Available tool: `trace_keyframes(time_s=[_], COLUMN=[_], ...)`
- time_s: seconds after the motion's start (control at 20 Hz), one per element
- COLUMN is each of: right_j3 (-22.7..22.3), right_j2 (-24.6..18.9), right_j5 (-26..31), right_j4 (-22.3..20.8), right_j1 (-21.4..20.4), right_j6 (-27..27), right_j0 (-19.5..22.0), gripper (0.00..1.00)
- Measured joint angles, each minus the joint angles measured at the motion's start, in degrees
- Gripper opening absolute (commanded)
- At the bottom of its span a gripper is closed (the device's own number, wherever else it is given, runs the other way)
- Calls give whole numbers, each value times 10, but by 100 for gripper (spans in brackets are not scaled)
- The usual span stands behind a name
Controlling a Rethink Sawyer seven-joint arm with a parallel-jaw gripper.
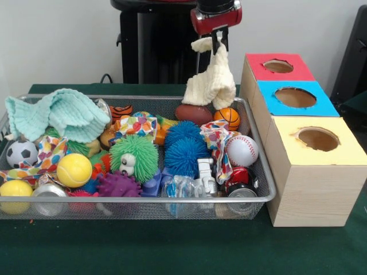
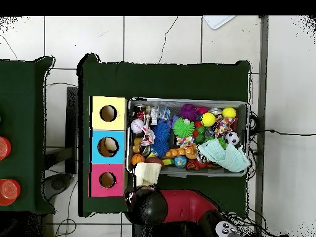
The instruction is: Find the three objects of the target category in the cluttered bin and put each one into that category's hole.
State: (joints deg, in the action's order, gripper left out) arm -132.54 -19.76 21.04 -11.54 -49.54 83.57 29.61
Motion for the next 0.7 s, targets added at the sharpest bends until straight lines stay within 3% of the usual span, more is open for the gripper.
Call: trace_keyframes(time_s=[0.15, 0.55, 0.7], right_j3=[-1, -2, -2], right_j2=[0, 0, 1], right_j5=[-15, -158, -178], right_j4=[0, 0, 0], right_j1=[10, 56, 56], right_j6=[0, 0, 0], right_j0=[0, -1, -3], gripper=[0, 0, 0])
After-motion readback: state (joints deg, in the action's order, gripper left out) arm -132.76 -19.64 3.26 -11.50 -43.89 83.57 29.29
